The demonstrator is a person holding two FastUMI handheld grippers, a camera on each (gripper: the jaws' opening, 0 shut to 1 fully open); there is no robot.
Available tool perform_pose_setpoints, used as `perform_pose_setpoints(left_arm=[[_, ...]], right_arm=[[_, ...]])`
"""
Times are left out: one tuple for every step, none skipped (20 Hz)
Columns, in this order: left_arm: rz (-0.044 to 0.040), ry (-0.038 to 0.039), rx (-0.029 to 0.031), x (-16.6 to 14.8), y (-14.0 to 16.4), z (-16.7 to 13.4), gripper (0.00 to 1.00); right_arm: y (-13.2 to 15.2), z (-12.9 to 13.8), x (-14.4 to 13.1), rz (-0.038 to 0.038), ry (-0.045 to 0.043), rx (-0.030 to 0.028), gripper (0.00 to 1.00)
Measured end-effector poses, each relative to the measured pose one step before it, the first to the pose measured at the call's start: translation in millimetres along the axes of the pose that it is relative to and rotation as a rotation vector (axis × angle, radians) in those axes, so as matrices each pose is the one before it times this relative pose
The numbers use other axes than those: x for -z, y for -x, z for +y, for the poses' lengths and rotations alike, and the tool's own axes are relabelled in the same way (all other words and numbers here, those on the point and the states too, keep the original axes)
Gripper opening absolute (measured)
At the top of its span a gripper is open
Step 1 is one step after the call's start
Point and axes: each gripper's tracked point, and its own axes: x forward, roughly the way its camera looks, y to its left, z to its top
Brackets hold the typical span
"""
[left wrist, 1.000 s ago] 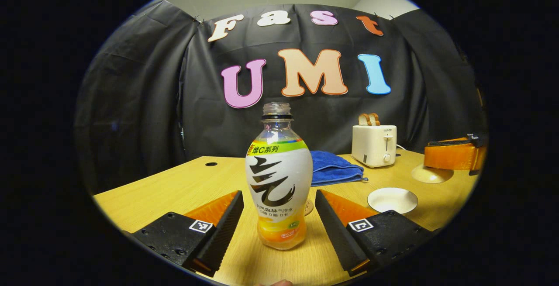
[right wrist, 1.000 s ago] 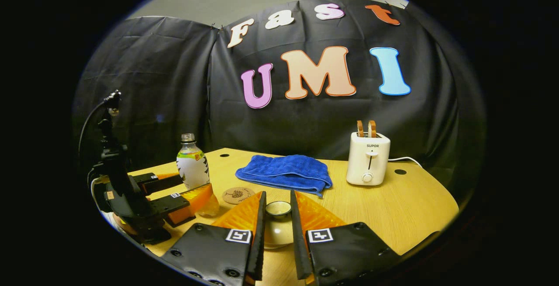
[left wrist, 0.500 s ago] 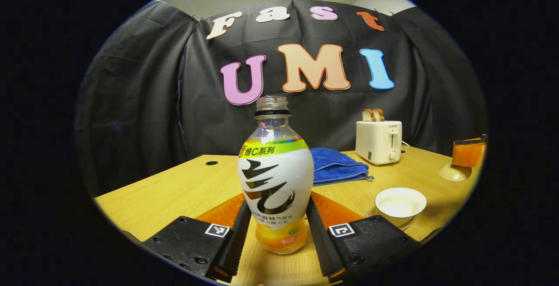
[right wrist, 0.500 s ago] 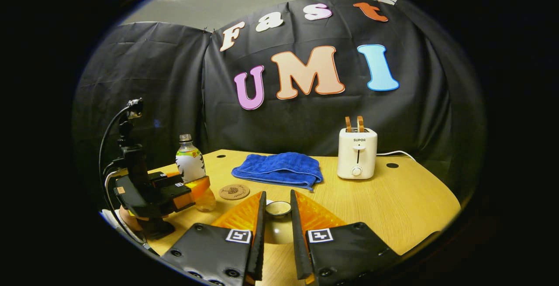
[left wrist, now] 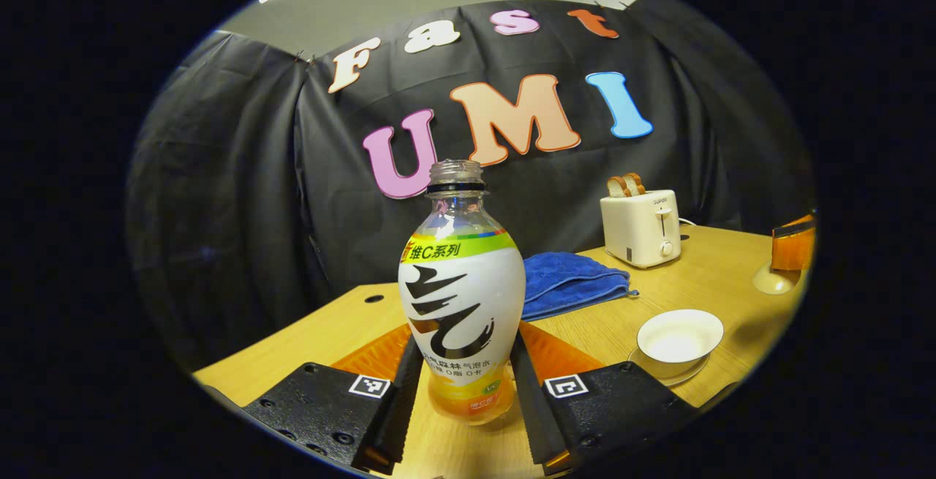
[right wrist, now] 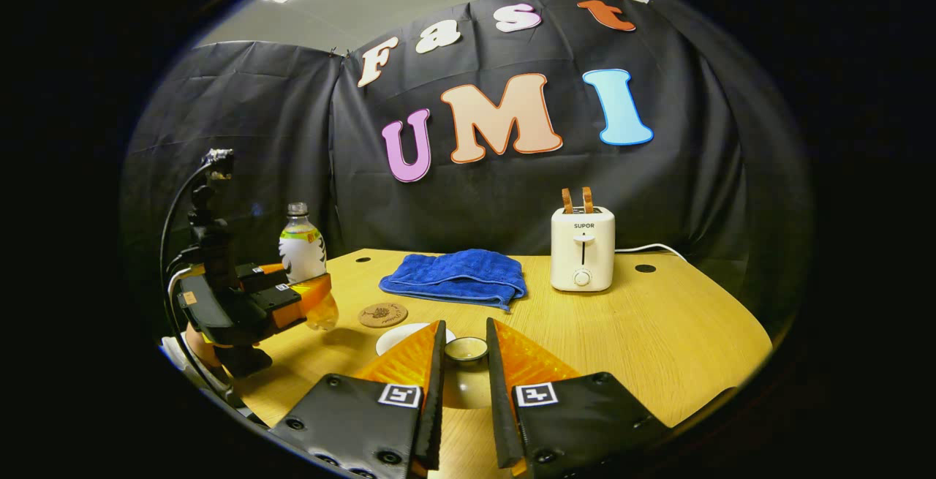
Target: Open the teacup lid with one hand, grasp the water bottle and pour water into the teacup with the other hand; after pouring, place the water bottle on the coaster and then close the teacup lid.
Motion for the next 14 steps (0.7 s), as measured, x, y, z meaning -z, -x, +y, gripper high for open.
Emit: perform_pose_setpoints(left_arm=[[-0.00801, -0.03247, 0.00598, -4.60, 1.64, 0.01, 0.61], [-0.00742, -0.03490, 0.00952, -3.32, 1.62, -1.36, 0.61], [-0.00510, -0.03492, 0.00675, -2.42, 1.05, -1.24, 0.61], [-0.00109, -0.03950, 0.00584, -2.50, 0.99, -0.53, 0.61], [-0.00177, -0.03350, 0.00352, -1.33, 0.53, -1.44, 0.61], [-0.00401, -0.02922, 0.00213, -1.58, 0.88, -1.58, 0.61], [-0.00021, -0.03033, 0.00318, -0.72, -0.08, -1.66, 0.61], [0.00044, -0.03275, 0.00252, -0.26, 0.20, -2.29, 0.61], [-0.00295, -0.03650, 0.00331, -0.57, -0.27, -2.03, 0.61], [-0.00062, -0.04075, 0.00483, 0.51, -0.42, -2.30, 0.61], [0.00609, -0.03747, 0.00176, 2.30, 0.50, -2.58, 0.61], [0.00143, -0.03007, 0.00258, 1.49, -0.07, -2.25, 0.61], [0.00038, -0.02593, 0.00372, 1.35, 1.04, -3.45, 0.61], [0.00742, -0.02413, 0.00717, 2.43, 0.16, -3.26, 0.61]], right_arm=[[0.81, -0.55, 1.47, 0.00358, -0.00085, 0.00013, 0.33], [0.34, -1.71, 2.21, 0.00588, -0.00087, 0.00206, 0.33], [1.31, -1.52, 1.67, 0.00365, -0.00085, 0.00083, 0.33], [0.34, 0.07, 1.27, 0.00237, -0.00128, -0.00183, 0.33], [1.03, -0.57, 0.90, 0.00148, -0.00216, -0.00034, 0.32], [0.04, -0.22, 0.23, 0.00054, -0.00146, -0.00028, 0.33], [0.15, -0.59, 0.69, -0.00035, -0.00041, 0.00013, 0.32], [0.73, -0.64, 0.81, 0.00077, 0.00049, 0.00105, 0.31], [0.37, -1.19, 0.25, 0.00147, 0.00163, 0.00251, 0.31], [0.62, -1.20, 0.35, 0.00144, 0.00286, 0.00273, 0.33], [1.76, -1.57, 0.53, 0.00096, 0.00316, 0.00442, 0.31], [1.05, -3.16, 0.65, 0.00397, 0.00270, 0.00471, 0.33], [-0.12, -2.70, 1.75, 0.00181, 0.00012, 0.00457, 0.31], [0.60, -1.64, 0.31, 0.00083, -0.00176, 0.00164, 0.31]])
